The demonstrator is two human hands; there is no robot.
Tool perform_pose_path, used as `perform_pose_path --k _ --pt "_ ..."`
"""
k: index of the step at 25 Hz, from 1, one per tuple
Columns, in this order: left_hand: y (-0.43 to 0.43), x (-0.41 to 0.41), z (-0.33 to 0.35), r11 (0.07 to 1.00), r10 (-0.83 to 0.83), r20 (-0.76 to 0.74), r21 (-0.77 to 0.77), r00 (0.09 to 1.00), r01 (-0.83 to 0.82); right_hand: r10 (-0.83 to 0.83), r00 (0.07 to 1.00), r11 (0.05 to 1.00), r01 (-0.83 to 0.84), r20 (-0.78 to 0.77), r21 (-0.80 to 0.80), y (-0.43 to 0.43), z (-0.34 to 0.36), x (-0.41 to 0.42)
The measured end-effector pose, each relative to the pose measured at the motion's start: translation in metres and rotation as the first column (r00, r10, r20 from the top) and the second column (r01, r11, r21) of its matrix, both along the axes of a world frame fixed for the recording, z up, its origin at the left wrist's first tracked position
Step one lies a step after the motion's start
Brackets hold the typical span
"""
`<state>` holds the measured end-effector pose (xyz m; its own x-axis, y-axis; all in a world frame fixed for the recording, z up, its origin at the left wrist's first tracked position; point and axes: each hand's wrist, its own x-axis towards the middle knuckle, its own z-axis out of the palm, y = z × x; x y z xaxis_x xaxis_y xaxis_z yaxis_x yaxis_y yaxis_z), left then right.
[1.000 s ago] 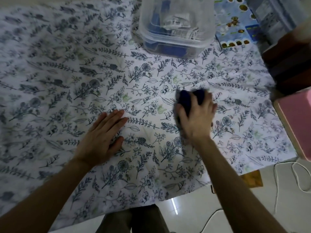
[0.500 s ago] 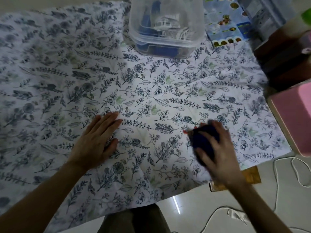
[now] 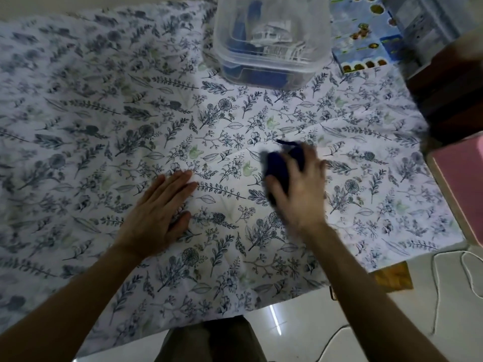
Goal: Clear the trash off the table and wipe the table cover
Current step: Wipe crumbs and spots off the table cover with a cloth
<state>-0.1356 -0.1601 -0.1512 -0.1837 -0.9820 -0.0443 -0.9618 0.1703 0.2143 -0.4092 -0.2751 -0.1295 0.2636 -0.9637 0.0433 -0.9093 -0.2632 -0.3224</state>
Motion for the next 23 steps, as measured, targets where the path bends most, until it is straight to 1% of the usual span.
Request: perform_pose_path --k 2,5,6,7,9,10,12,14,15,16,17,20,22,23 --pt "0.0 -0.001 0.0 1.0 -0.002 -0.004 0.002 1.0 0.002 0.163 0.987 0.986 -0.162 0.001 0.044 0.037 0.001 0.011" --pt "-0.001 -0.001 0.0 1.0 -0.004 -0.01 0.007 1.0 0.004 0.434 0.898 0.898 -0.426 -0.072 0.107 0.076 0.0 -0.016" --pt "-0.001 -0.001 0.0 1.0 -0.002 -0.013 0.009 1.0 0.002 0.484 0.87 0.873 -0.471 -0.098 0.128 0.08 0.001 -0.036" --pt "-0.001 -0.001 0.001 1.0 0.0 -0.012 0.008 1.0 0.0 0.497 0.862 0.864 -0.483 -0.1 0.142 0.078 0.003 -0.058" --pt "-0.001 -0.001 0.001 1.0 -0.002 -0.01 0.008 1.0 0.002 0.43 0.899 0.897 -0.414 -0.086 0.154 0.062 0.006 -0.104" --pt "-0.001 -0.001 0.001 1.0 -0.001 -0.013 0.009 1.0 0.001 0.357 0.93 0.926 -0.34 -0.084 0.163 0.049 0.008 -0.123" --pt "-0.001 0.0 0.0 1.0 0.005 -0.017 0.011 1.0 -0.005 0.146 0.986 0.98 -0.133 -0.081 0.149 0.019 0.011 -0.139" --pt "0.0 0.0 -0.001 1.0 0.015 -0.02 0.01 1.0 -0.015 -0.111 0.99 0.989 0.119 -0.082 0.092 -0.008 0.009 -0.121" --pt "0.001 0.001 -0.002 1.0 0.02 -0.016 0.01 1.0 -0.02 -0.205 0.975 0.975 0.211 -0.085 0.072 -0.018 0.008 -0.101" --pt "0.001 0.001 -0.002 1.0 0.021 -0.011 0.009 1.0 -0.02 -0.255 0.963 0.963 0.261 -0.093 0.067 -0.025 0.007 -0.077" --pt "0.001 0.001 -0.002 1.0 0.019 -0.01 0.006 1.0 -0.019 -0.254 0.962 0.963 0.261 -0.096 0.067 -0.029 0.007 -0.051" --pt "0.0 -0.001 0.0 1.0 0.009 -0.025 0.005 1.0 -0.009 -0.117 0.992 0.992 0.119 -0.053 0.04 -0.009 0.003 0.014" --pt "0.0 -0.001 0.001 1.0 0.001 -0.028 0.0 1.0 -0.001 0.023 1.0 0.998 -0.022 -0.009 0.056 0.021 0.002 0.037" --pt "0.0 -0.002 0.001 1.0 -0.002 -0.029 0.0 1.0 0.002 0.147 0.989 0.987 -0.147 0.011 0.067 0.038 0.002 0.038"
